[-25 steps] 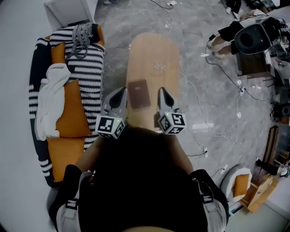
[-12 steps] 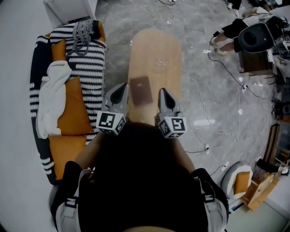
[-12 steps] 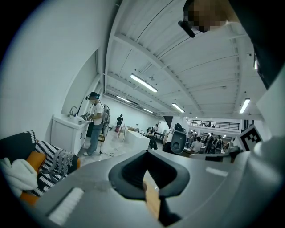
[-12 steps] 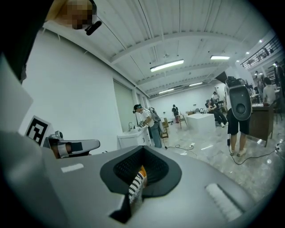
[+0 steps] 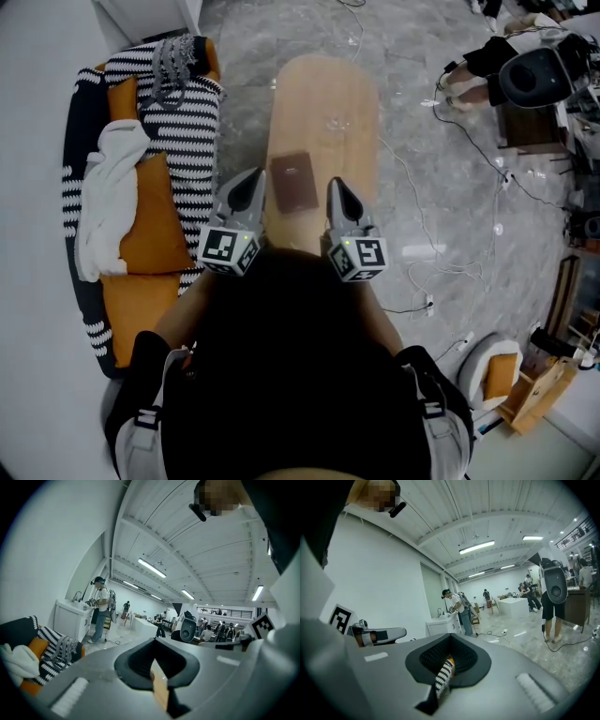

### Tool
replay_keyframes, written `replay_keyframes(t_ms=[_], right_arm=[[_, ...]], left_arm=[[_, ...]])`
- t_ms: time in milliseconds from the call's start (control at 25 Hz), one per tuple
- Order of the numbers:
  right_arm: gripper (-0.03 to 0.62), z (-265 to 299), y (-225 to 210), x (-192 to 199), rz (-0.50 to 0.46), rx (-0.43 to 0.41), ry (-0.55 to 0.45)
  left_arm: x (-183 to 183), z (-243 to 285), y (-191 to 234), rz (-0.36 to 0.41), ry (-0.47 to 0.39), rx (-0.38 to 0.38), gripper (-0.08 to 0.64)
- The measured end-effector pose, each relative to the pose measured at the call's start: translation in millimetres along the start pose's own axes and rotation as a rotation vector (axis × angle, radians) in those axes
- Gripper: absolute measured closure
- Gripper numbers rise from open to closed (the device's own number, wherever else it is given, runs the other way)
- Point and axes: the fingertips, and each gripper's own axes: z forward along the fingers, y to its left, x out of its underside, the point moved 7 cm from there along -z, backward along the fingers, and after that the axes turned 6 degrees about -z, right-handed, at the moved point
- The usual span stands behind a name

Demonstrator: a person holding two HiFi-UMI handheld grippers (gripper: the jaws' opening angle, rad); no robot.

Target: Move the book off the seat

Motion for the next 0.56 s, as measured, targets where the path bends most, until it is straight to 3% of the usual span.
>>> replay_keyframes(t_ms=[560], right_arm=[[0.584,-7.7,6.0,12.9,0.001,0.0,0.001]], left_arm=[[14.5,-13.4,0.9,-0.011,0.009,0.001,0.554]])
